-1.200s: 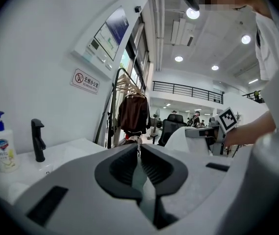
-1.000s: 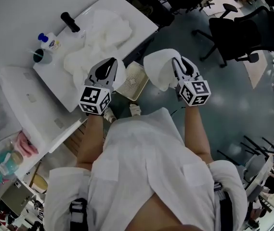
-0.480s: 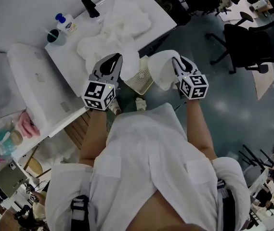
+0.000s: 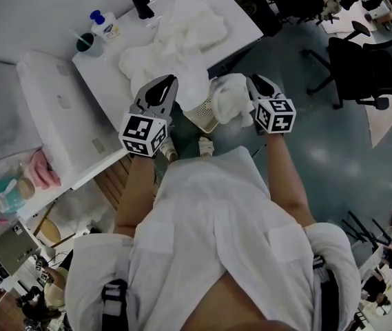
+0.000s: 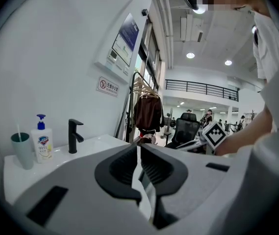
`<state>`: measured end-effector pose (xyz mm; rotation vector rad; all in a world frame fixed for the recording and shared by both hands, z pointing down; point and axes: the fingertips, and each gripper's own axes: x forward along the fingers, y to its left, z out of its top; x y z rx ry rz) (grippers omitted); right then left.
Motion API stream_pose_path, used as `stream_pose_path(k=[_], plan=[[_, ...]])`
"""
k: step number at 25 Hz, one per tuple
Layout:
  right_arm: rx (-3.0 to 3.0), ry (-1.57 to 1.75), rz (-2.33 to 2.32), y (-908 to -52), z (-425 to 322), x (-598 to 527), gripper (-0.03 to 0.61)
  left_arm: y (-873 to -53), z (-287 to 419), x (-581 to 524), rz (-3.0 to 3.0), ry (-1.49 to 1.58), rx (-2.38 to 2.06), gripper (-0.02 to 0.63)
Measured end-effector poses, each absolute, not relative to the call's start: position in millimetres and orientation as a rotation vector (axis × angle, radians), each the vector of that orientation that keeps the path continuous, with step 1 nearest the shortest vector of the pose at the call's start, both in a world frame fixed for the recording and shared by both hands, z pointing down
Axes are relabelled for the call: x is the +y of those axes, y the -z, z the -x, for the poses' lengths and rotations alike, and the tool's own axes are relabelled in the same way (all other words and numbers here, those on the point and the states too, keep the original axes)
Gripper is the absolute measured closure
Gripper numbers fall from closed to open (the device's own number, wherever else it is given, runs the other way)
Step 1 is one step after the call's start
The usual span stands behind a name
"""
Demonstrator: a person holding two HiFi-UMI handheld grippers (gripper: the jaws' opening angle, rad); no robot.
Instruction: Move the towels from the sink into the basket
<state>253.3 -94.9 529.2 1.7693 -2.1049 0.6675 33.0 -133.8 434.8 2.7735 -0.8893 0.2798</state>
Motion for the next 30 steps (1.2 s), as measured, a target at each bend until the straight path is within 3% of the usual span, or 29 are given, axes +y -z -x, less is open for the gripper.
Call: stream_pose_path(k=[17, 26, 30], plan=[[-2.199, -0.601, -1.785, -494.6, -235.1, -108.3, 0.495, -432.0, -10.7, -136.6, -2.755, -0.266, -0.937, 0.584], [-2.306, -0.651, -1.562, -514.2, -172.5, -134.3, 0.337, -437.0, 28.1, -142.7, -2.707, -0.271, -1.031, 0.584], [-2.345, -0.688, -1.453, -526.8, -137.8, -145.3, 0.301, -436.8, 48.3, -145.5, -2.688, -0.271, -1.076, 0.584]])
